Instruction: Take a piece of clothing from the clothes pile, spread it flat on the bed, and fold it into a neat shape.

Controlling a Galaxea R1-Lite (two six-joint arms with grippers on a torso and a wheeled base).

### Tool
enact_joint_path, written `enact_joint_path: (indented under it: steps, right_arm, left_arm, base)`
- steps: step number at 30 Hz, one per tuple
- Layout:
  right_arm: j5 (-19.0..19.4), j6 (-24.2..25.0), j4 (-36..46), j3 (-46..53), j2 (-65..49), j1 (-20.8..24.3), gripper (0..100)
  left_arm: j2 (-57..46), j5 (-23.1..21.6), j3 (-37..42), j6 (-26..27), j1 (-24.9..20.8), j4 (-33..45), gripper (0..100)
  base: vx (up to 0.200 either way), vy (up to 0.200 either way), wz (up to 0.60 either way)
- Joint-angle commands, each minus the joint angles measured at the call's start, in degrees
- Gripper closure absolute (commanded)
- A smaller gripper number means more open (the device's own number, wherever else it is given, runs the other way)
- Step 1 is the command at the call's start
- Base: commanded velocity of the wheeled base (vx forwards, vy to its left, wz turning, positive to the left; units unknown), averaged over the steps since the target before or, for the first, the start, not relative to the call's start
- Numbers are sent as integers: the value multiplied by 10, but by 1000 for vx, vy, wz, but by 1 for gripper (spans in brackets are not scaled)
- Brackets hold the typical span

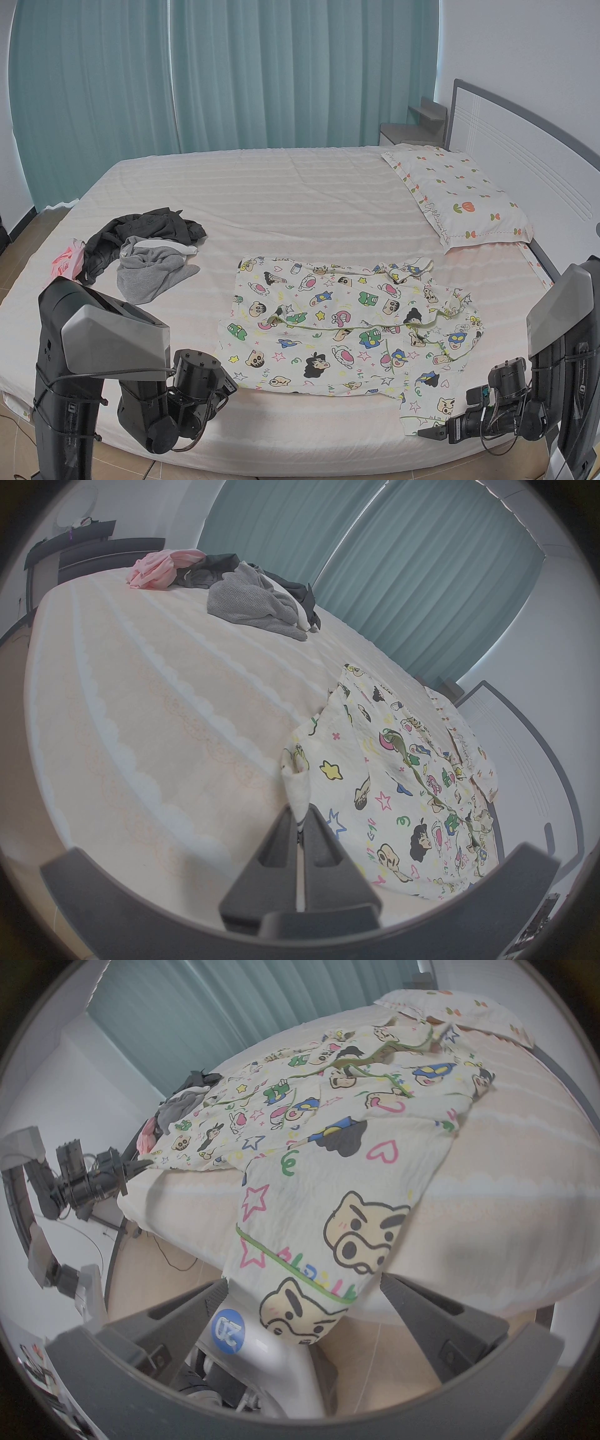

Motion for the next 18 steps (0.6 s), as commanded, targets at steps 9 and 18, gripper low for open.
enact_joint_path:
  steps: [9,18]
  right_arm:
    - [-1,23,7,10,-26,10,100]
    - [-21,21,3,10,-11,19,100]
  left_arm:
    - [2,-1,-3,0,2,0,100]
    - [1,0,-3,1,2,0,100]
  base:
    - [0,0,0]
    - [0,0,0]
